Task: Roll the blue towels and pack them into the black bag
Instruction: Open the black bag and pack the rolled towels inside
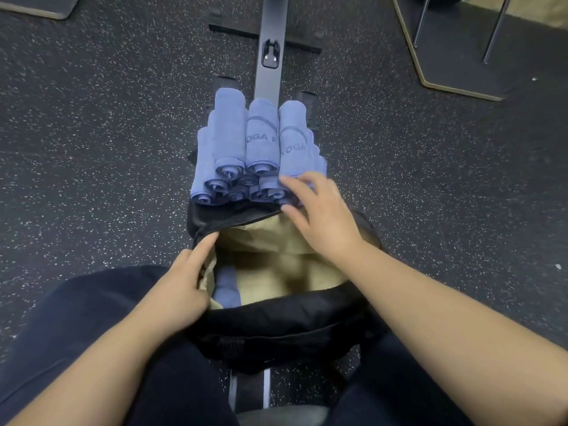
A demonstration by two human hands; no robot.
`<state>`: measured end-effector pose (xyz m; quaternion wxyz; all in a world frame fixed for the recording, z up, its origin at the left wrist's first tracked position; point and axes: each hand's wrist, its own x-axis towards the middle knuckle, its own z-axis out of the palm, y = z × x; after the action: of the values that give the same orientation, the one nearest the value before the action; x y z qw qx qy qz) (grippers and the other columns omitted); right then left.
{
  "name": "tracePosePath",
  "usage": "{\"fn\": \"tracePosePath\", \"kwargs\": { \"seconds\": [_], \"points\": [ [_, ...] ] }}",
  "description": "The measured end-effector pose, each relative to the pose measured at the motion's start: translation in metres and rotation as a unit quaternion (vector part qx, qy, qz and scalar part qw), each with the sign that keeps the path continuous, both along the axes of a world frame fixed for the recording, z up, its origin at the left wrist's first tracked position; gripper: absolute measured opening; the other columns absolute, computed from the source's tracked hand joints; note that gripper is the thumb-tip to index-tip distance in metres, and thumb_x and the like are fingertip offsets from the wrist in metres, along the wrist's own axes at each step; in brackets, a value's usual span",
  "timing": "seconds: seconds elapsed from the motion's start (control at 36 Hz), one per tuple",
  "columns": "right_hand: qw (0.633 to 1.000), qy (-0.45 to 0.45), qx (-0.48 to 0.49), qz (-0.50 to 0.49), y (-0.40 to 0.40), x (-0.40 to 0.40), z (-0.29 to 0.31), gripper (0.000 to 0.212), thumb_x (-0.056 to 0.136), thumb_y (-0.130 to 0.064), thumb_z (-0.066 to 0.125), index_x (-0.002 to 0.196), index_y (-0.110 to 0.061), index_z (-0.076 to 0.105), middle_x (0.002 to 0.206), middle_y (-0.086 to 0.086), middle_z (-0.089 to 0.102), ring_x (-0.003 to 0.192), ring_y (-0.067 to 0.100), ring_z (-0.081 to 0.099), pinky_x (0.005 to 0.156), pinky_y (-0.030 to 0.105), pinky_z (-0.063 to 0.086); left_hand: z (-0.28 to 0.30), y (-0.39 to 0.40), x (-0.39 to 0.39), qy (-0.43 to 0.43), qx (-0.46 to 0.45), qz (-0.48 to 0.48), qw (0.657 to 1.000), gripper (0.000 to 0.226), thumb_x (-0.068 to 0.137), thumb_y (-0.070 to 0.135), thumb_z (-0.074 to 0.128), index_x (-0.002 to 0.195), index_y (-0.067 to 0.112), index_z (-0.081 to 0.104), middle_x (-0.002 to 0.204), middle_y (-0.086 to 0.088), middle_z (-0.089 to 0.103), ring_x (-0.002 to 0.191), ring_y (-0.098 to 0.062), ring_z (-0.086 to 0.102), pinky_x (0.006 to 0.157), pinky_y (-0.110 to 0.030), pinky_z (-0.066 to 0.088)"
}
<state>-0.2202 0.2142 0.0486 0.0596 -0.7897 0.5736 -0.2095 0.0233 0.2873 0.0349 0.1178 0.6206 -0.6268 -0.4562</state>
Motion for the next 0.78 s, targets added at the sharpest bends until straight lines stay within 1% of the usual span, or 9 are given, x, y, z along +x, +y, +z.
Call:
{"fn": "tracePosePath", "kwargs": {
  "seconds": [0.08, 0.17, 0.33, 0.47, 0.53, 0.58, 0.64, 0.69, 0.78],
  "points": [
    [0.995, -0.012, 0.043, -0.087, -0.027, 0.009, -0.005, 0.047, 0.092, -0.035, 0.060, 0.137, -0.024, 0.050, 0.133, 0.012, 0.044, 0.111, 0.033, 0.042, 0.095, 0.044, 0.043, -0.003, -0.001, 0.001, 0.008, -0.011, -0.008, 1.000, 0.093, 0.080, -0.006, 0.045, 0.136, 0.060, 0.010, 0.112, 0.006, 0.041, 0.106, -0.012, 0.048, 0.095, -0.028, 0.038],
    [0.977, -0.044, 0.111, -0.177, -0.052, 0.012, -0.011, 0.053, 0.093, -0.042, 0.055, 0.143, -0.031, 0.039, 0.144, 0.011, 0.029, 0.126, 0.032, 0.031, 0.105, 0.042, 0.033, -0.008, -0.002, 0.001, 0.010, -0.015, -0.007, 1.000, 0.090, 0.083, -0.005, 0.045, 0.139, 0.056, 0.010, 0.118, 0.004, 0.041, 0.111, -0.011, 0.044, 0.099, -0.027, 0.035],
    [0.938, -0.132, 0.231, -0.221, -0.087, 0.014, -0.018, 0.066, 0.093, -0.048, 0.051, 0.150, -0.038, 0.020, 0.156, 0.014, 0.006, 0.141, 0.033, 0.012, 0.116, 0.043, 0.018, -0.010, -0.003, 0.002, 0.011, -0.001, -0.011, 1.000, 0.099, 0.076, -0.008, 0.047, 0.139, 0.059, 0.008, 0.120, 0.008, 0.039, 0.113, -0.009, 0.043, 0.097, -0.026, 0.036],
    [0.933, -0.143, 0.255, -0.210, -0.103, 0.016, -0.022, 0.068, 0.093, -0.050, 0.052, 0.149, -0.042, 0.016, 0.157, 0.014, 0.003, 0.141, 0.036, 0.016, 0.114, 0.041, 0.018, -0.008, -0.003, 0.002, 0.023, -0.007, -0.014, 1.000, 0.100, 0.074, -0.008, 0.049, 0.124, 0.065, 0.003, 0.125, 0.013, 0.034, 0.112, -0.001, 0.035, 0.094, -0.020, 0.029],
    [0.935, -0.139, 0.257, -0.199, -0.109, 0.018, -0.023, 0.067, 0.093, -0.050, 0.052, 0.149, -0.043, 0.016, 0.158, 0.014, 0.001, 0.143, 0.036, 0.015, 0.113, 0.040, 0.019, -0.006, -0.004, 0.001, 0.028, -0.003, -0.016, 0.999, 0.094, 0.069, 0.004, 0.051, 0.121, 0.067, 0.003, 0.125, 0.014, 0.032, 0.111, 0.001, 0.034, 0.092, -0.019, 0.027],
    [0.935, -0.136, 0.262, -0.197, -0.115, 0.021, -0.023, 0.066, 0.094, -0.051, 0.049, 0.149, -0.043, 0.015, 0.159, 0.013, -0.001, 0.143, 0.036, 0.017, 0.112, 0.041, 0.022, -0.003, -0.005, 0.000, 0.028, 0.002, -0.016, 0.999, 0.092, 0.060, 0.014, 0.047, 0.119, 0.069, 0.002, 0.123, 0.014, 0.034, 0.110, 0.000, 0.037, 0.090, -0.018, 0.028],
    [0.930, -0.139, 0.267, -0.209, -0.122, 0.022, -0.023, 0.062, 0.096, -0.048, 0.046, 0.149, -0.044, 0.014, 0.159, 0.012, -0.001, 0.142, 0.036, 0.019, 0.111, 0.042, 0.024, -0.002, -0.005, 0.000, 0.032, 0.001, -0.014, 0.999, 0.096, 0.068, 0.006, 0.053, 0.117, 0.071, 0.002, 0.126, 0.010, 0.035, 0.118, -0.007, 0.040, 0.090, -0.020, 0.030],
    [0.929, -0.135, 0.265, -0.221, -0.127, 0.022, -0.023, 0.059, 0.098, -0.043, 0.043, 0.149, -0.044, 0.014, 0.159, 0.012, 0.001, 0.140, 0.037, 0.022, 0.111, 0.043, 0.024, -0.001, -0.006, 0.000, 0.030, 0.004, -0.010, 0.999, 0.100, 0.071, 0.000, 0.053, 0.116, 0.073, 0.002, 0.138, 0.006, 0.033, 0.136, -0.012, 0.030, 0.099, -0.025, 0.031],
    [0.930, -0.129, 0.261, -0.226, -0.131, 0.021, -0.023, 0.059, 0.098, -0.034, 0.043, 0.149, -0.044, 0.014, 0.156, 0.014, 0.009, 0.133, 0.038, 0.032, 0.109, 0.042, 0.028, 0.001, -0.006, -0.001, 0.031, 0.011, -0.008, 0.999, 0.097, 0.055, 0.017, 0.047, 0.112, 0.080, 0.000, 0.151, 0.004, 0.025, 0.145, -0.011, 0.015, 0.113, -0.030, 0.025]
  ]
}}
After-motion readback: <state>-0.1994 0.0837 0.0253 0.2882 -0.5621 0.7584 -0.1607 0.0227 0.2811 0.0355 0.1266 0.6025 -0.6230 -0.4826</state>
